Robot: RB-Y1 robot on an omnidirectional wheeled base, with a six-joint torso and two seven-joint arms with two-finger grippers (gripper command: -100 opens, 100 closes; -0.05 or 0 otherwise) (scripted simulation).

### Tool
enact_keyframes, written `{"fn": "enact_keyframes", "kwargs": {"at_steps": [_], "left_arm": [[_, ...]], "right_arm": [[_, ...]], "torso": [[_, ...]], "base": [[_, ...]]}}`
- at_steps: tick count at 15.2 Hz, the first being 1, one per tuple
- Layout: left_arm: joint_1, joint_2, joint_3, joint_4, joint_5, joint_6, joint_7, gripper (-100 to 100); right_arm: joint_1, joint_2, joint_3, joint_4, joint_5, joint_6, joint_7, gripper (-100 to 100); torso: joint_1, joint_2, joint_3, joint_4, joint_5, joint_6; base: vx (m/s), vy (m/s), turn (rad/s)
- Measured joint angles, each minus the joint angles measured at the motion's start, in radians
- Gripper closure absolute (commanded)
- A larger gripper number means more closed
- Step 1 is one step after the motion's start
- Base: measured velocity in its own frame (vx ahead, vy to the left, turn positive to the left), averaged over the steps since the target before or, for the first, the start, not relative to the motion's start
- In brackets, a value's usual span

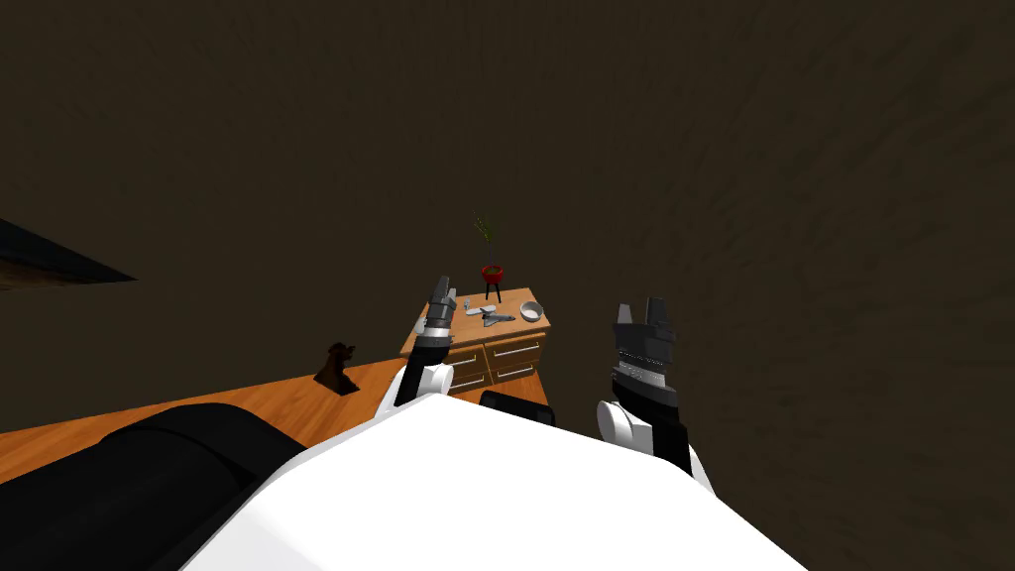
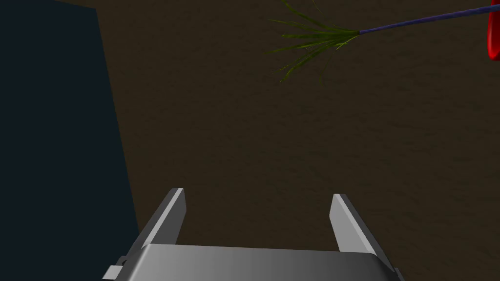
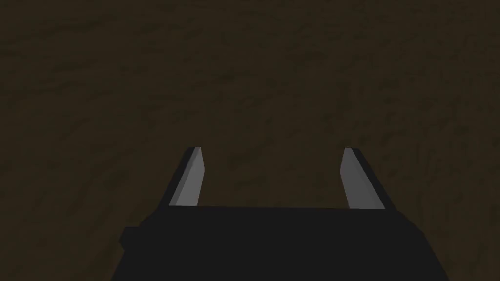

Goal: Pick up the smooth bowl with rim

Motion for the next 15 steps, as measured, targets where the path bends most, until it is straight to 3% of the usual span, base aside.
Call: {"fn": "enact_keyframes", "kwargs": {"at_steps": [15], "left_arm": [[0.000, 0.000, 0.000, 0.000, 0.000, 0.000, 0.000, 0]], "right_arm": [[0.021, -0.298, -0.007, 0.132, 0.093, 0.007, -0.046, -100]], "torso": [[0.001, 0.003, 0.002, 0.001, 0.000, -0.001]], "base": [[-0.035, 0.021, 0.114]]}}
